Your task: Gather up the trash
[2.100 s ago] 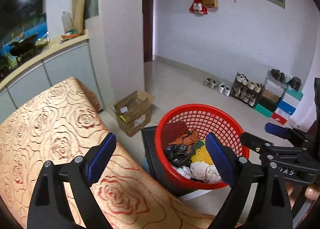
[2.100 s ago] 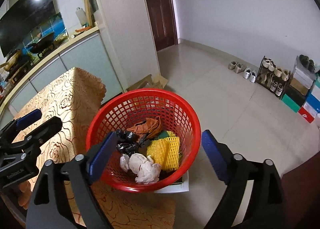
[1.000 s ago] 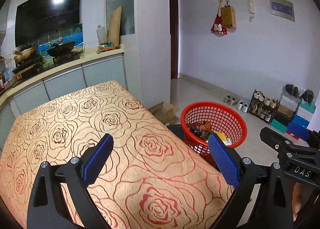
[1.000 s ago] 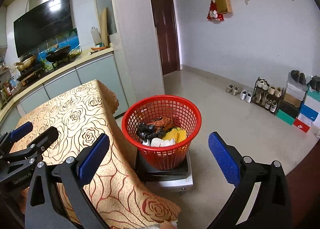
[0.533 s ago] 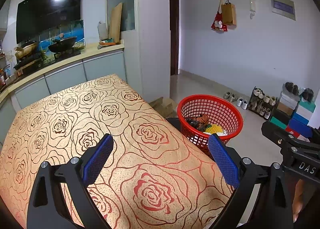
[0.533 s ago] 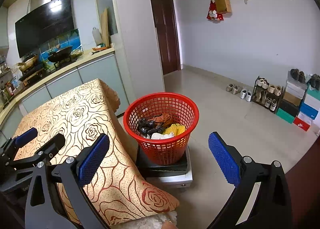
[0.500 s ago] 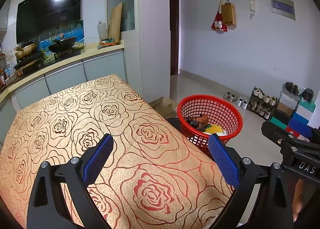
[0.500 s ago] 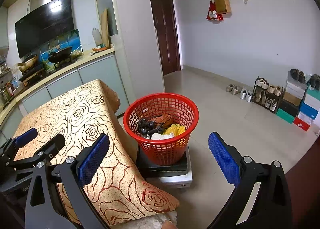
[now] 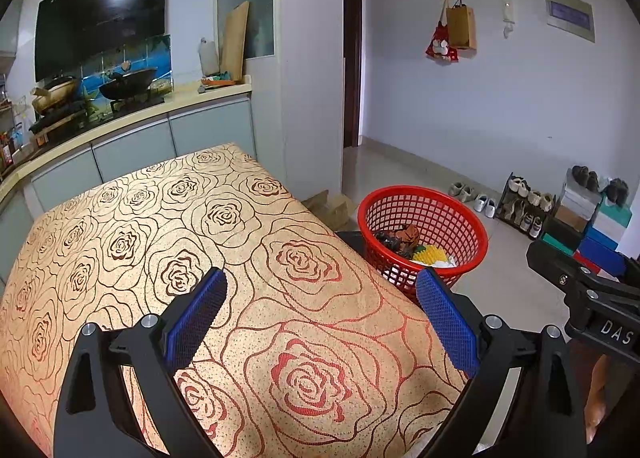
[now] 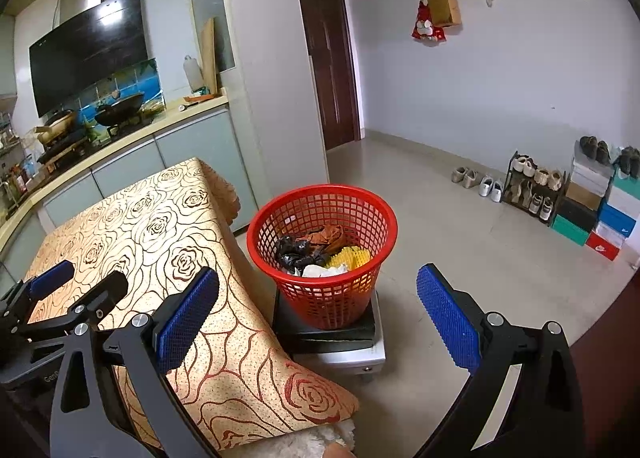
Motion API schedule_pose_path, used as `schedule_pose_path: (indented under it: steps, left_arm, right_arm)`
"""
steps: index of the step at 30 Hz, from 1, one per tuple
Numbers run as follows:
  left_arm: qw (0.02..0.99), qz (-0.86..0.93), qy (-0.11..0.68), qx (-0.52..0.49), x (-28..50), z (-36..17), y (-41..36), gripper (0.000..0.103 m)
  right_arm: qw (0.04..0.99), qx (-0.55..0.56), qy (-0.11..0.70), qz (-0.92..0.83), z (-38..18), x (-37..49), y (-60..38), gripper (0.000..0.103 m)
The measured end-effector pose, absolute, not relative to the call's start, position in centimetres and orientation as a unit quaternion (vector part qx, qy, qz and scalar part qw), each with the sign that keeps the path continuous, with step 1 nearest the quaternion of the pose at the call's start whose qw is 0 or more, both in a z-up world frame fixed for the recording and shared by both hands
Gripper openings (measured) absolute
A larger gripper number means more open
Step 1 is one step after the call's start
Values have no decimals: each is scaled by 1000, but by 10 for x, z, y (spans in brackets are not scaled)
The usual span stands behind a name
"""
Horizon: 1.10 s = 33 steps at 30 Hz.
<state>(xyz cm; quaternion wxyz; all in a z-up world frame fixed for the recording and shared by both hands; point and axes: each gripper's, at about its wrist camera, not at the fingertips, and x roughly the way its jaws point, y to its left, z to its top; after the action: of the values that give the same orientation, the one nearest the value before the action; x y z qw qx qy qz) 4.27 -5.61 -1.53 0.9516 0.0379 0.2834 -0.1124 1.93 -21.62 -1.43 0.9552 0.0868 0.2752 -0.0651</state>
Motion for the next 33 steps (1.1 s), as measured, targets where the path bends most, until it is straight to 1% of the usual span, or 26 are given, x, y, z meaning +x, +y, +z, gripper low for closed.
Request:
schedule_pose_path:
  steps: [33]
  left_arm:
    - [955, -102, 279, 24, 39, -16, -53, 92]
  right_arm:
    - [957, 81, 272, -59, -16, 19, -207, 96]
